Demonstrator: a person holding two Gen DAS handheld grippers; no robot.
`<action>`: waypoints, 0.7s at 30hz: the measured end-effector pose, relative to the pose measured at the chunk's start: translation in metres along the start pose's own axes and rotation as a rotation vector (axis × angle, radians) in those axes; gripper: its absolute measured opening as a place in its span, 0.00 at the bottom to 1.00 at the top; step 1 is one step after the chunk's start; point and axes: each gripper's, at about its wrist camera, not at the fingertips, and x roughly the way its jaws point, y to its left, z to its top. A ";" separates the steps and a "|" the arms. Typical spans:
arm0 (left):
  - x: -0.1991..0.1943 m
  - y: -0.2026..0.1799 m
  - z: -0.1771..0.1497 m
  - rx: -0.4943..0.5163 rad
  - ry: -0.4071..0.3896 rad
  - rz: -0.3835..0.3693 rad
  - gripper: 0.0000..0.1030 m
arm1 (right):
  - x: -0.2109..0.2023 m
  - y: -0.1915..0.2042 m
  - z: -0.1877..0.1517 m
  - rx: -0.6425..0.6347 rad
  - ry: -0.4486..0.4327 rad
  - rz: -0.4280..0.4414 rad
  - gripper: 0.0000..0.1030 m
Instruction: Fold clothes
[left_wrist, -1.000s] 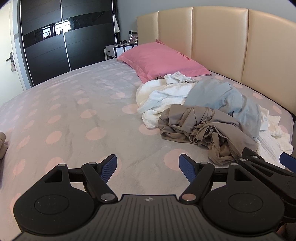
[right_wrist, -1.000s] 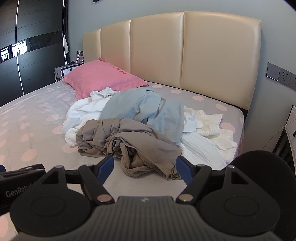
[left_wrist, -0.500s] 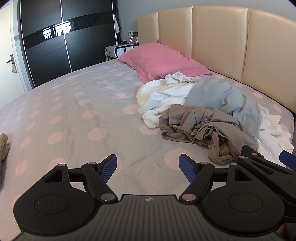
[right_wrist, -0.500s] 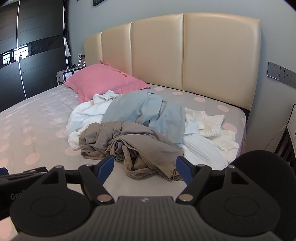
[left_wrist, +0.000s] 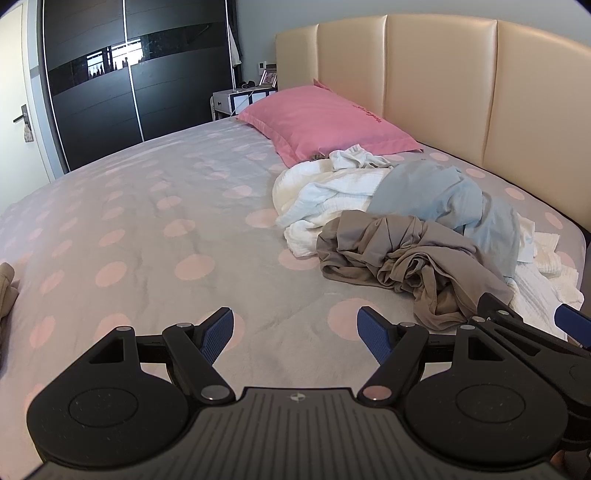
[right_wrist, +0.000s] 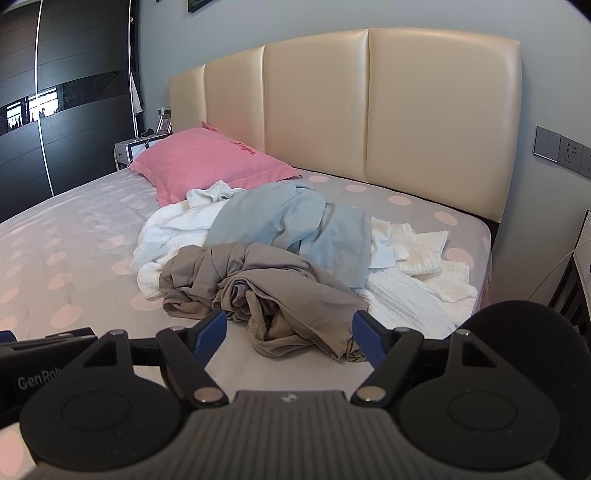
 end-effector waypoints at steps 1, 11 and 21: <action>0.000 0.000 0.000 -0.001 0.000 0.000 0.71 | 0.000 0.000 0.000 -0.001 0.000 0.000 0.75; 0.001 0.002 -0.002 -0.008 0.005 0.002 0.71 | 0.000 0.002 -0.001 -0.007 -0.001 0.001 0.75; 0.004 0.005 -0.004 -0.025 0.015 0.008 0.71 | -0.002 0.004 -0.002 -0.012 0.000 0.004 0.75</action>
